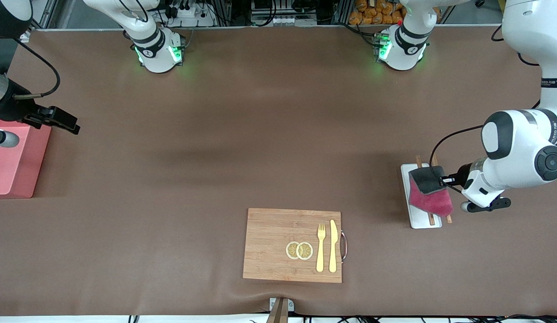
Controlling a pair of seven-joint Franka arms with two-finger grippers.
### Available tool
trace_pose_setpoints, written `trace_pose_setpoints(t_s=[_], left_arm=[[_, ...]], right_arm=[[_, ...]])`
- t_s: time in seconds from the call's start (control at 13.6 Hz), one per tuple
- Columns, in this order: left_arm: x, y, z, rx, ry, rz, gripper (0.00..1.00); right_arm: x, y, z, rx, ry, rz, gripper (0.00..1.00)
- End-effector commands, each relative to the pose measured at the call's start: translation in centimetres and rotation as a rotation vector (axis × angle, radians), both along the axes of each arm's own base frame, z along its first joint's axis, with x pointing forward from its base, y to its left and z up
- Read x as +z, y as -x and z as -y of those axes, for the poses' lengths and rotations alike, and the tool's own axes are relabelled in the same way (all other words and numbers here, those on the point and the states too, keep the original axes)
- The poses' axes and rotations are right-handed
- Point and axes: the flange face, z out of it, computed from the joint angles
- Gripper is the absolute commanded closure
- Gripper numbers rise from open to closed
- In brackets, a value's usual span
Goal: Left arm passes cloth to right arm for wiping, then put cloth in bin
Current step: 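Grasp the cloth with the left gripper and lift it off the tray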
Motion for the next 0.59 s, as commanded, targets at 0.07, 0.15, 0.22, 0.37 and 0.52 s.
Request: trace_pose_setpoints(t_s=[0.07,0.15,0.22,0.37,0.52], left_arm=[[5.2,-0.2,2.7,-0.048,0.003,0.07,1.0],[6.6,0.2,5.0,-0.063,0.02,0.073,1.0],[7.9,0.7,6.6,-0.066,0.031,0.065,1.0],[9.5,1.2,10.3,-0.034,0.045,0.048,1.0],[10.9,2.0,15.1,0.014,0.063,0.034,1.0]], right_arm=[[0.4,0.0,-0.8,-0.059,-0.022,-0.007,0.0],[0.5,0.0,-1.2,-0.111,-0.024,-0.005,0.0],[0.5,0.0,-1.9,-0.141,-0.029,-0.008,0.0],[0.6,1.0,-3.3,-0.242,-0.063,-0.078,0.0],[0.4,1.7,-4.9,-0.438,-0.138,-0.173,0.0]])
